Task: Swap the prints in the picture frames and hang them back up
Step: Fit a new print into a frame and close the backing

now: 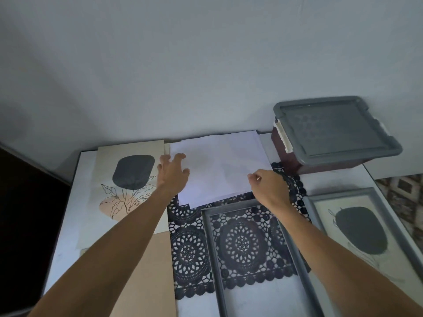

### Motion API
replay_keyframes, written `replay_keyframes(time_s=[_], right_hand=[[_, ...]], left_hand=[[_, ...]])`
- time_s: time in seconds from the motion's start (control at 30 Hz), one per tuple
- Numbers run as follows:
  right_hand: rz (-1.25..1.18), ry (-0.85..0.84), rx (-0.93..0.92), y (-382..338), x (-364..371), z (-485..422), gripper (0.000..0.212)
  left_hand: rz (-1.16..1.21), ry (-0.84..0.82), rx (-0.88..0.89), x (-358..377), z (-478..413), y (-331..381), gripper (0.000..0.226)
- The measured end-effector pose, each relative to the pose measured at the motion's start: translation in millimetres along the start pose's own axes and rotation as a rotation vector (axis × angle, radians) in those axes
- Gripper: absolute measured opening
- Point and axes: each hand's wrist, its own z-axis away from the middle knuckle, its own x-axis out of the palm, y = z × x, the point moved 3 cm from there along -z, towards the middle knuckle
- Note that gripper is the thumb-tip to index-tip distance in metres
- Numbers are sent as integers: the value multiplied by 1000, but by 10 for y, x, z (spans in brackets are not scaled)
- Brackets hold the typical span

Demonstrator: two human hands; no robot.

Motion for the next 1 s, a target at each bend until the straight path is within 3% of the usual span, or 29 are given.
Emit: replay_keyframes(time_s=[0.07,0.2,0.37,0.53,0.7,0.9,1.0], right_hand=[[152,16,-126,10,74,-15,31],[345,-38,-167,18,200,-5,38],[404,-65,-150,-2,201,-20,39],[241,38,-238,-261,168,56,31],[4,-48,-424,-871,421,266,27],[-10,-139,-589,-1485,878,529,29],[86,-146,-638,-1673,1099,589,40]], left_hand=[[-74,39,22,26,50,26,43],[-276,89,219,122,152,134,35],[-298,-69,241,223,208,165,40],[-123,-15,259,45,344,45,36],[-58,108,206,-300,579,-381,25],[-143,175,73,-618,915,-1048,21],[-167,190,9,-693,1088,-1295,23]])
